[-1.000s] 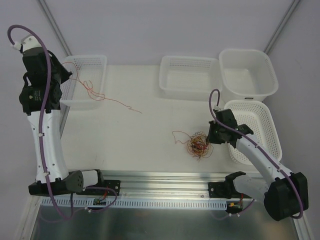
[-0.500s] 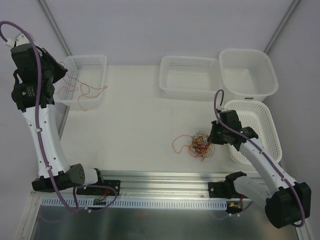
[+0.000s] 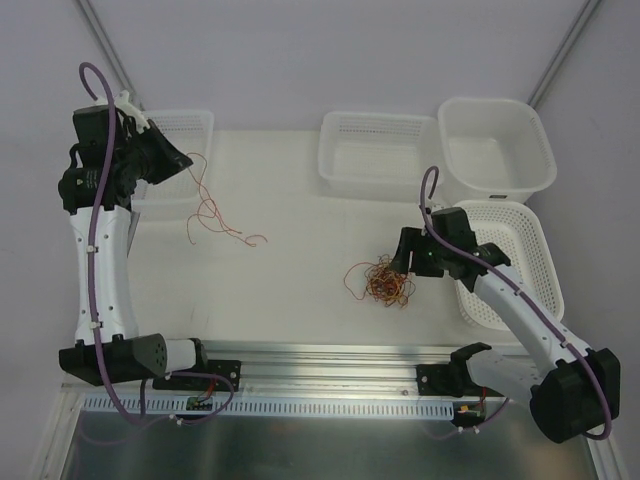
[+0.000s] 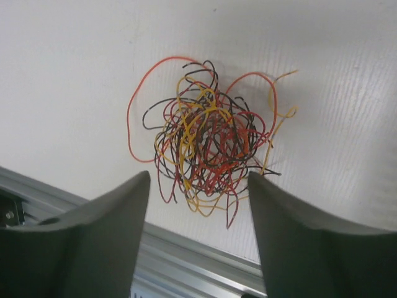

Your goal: Untangle the cables

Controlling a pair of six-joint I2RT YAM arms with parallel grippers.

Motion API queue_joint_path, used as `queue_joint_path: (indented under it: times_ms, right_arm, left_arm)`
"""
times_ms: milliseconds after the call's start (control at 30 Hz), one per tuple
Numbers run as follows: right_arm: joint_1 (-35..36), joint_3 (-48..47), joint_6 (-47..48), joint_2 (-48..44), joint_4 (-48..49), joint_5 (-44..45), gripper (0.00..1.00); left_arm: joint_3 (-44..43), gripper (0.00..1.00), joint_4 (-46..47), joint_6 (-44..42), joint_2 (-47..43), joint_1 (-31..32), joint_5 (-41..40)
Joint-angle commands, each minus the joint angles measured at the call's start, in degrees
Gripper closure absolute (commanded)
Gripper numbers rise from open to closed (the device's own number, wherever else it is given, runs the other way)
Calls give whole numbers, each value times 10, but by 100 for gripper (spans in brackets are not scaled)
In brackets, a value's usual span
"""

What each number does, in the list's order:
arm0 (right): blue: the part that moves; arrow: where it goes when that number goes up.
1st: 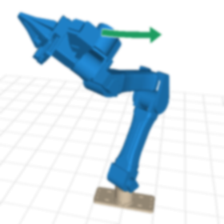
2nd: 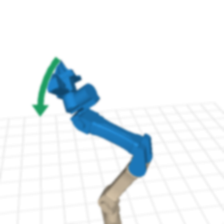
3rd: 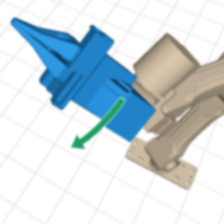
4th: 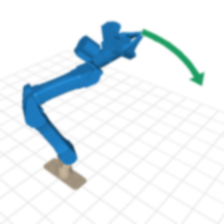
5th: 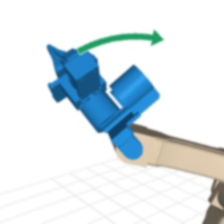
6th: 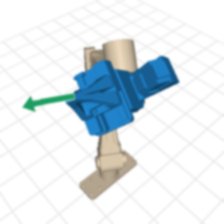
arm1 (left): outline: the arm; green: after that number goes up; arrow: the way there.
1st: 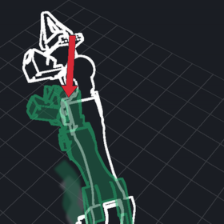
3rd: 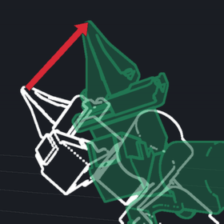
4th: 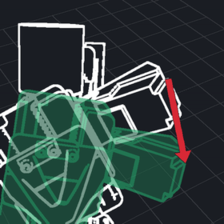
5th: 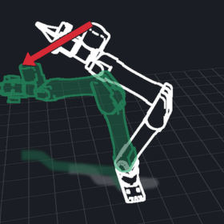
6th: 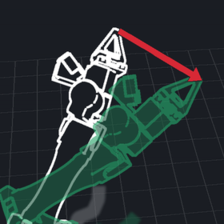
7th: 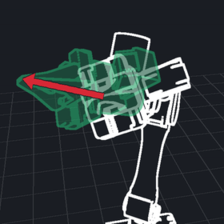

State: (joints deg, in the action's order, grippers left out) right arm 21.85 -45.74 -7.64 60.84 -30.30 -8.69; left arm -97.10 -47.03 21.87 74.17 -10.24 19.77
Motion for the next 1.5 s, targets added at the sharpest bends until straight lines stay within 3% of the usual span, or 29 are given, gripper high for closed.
queue_joint_path:
  times_ms: [0,33,233,567,767,1200,1467]
  right_arm:
    - [11,-34,4,-4,12,-17,29]
    - [13,-37,10,-5,10,-17,20]
    - [18,-58,39,-42,-26,-8,3]
    - [17,-76,74,-89,-57,4,0]
    - [17,-78,74,-97,-60,3,1]
    - [17,-78,92,-87,-70,3,3]
    - [17,-81,86,-63,-64,3,3]
  left_arm:
    - [-2,100,11,-11,1,29,22]
    - [-6,100,11,-13,4,32,19]
    - [-83,100,13,-18,40,37,8]
    - [-300,100,33,-1,151,37,-3]
    - [-400,100,86,-3,207,36,-83]
    - [-414,100,232,-52,276,4,-286]
    - [-373,100,272,-46,335,-17,-307]
